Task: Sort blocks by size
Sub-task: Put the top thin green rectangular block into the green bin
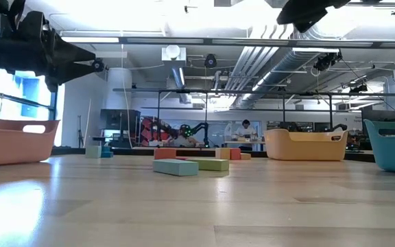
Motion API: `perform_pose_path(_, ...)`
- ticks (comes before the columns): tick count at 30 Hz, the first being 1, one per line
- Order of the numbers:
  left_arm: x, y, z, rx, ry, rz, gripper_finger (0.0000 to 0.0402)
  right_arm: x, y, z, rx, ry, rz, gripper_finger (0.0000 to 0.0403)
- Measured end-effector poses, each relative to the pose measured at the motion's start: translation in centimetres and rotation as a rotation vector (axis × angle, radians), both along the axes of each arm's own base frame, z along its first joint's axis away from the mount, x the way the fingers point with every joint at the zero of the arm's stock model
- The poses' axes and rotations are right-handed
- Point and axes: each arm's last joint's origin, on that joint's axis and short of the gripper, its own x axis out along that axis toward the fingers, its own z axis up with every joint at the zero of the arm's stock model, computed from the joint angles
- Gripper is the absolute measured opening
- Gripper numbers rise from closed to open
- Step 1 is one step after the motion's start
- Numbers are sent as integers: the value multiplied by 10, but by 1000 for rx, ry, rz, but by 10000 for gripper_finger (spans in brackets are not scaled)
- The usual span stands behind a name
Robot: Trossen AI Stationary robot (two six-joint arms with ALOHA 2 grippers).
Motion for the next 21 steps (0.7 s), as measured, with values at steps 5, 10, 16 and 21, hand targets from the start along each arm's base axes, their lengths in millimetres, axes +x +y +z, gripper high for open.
perform_pose_path(5,0,0,0,-1,-1,0,200,21,18,2,93,169,50,122)
perform_pose_path(10,0,0,0,-2,-4,17,200,27,38,-15,195,487,1,193)
perform_pose_path(16,-1,1,0,-5,-6,53,200,27,53,-47,286,744,-69,232)
perform_pose_path(21,-1,1,0,-5,-5,54,200,31,64,-75,124,684,-10,233)
